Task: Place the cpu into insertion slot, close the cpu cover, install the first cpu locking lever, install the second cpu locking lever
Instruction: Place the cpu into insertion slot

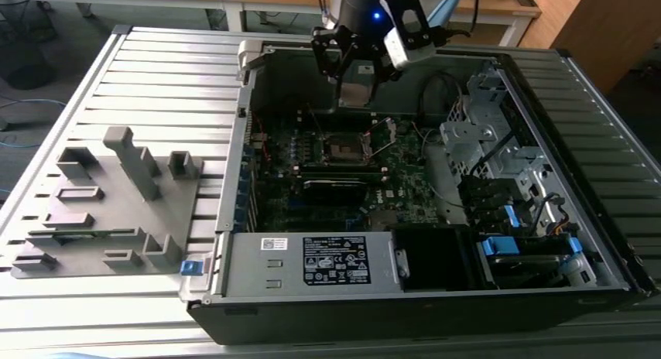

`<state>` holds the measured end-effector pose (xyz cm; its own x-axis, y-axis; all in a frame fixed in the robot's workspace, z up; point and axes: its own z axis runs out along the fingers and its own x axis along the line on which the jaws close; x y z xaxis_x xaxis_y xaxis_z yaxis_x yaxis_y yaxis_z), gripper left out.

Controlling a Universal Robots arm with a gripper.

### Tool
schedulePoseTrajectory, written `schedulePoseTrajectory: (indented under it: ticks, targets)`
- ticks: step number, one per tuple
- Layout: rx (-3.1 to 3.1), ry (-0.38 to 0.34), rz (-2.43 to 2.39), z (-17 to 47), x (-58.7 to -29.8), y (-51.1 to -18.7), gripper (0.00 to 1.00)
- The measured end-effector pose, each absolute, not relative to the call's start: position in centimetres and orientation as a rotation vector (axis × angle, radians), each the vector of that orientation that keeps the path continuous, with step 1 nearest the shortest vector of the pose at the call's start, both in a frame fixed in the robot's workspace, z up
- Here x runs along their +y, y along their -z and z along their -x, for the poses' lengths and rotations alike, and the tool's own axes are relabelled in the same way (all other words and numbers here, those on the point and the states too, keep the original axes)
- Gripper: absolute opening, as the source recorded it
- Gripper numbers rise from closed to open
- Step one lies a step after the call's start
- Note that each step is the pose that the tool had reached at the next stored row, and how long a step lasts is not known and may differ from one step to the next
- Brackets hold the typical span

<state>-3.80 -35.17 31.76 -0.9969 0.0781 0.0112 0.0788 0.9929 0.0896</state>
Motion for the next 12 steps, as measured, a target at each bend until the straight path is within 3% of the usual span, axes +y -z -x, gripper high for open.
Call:
schedulePoseTrajectory:
  ticks: [12]
  targets:
    - [-3.119, 0.142, 0.332, 3.8, -35.17, -31.47, 0.54]
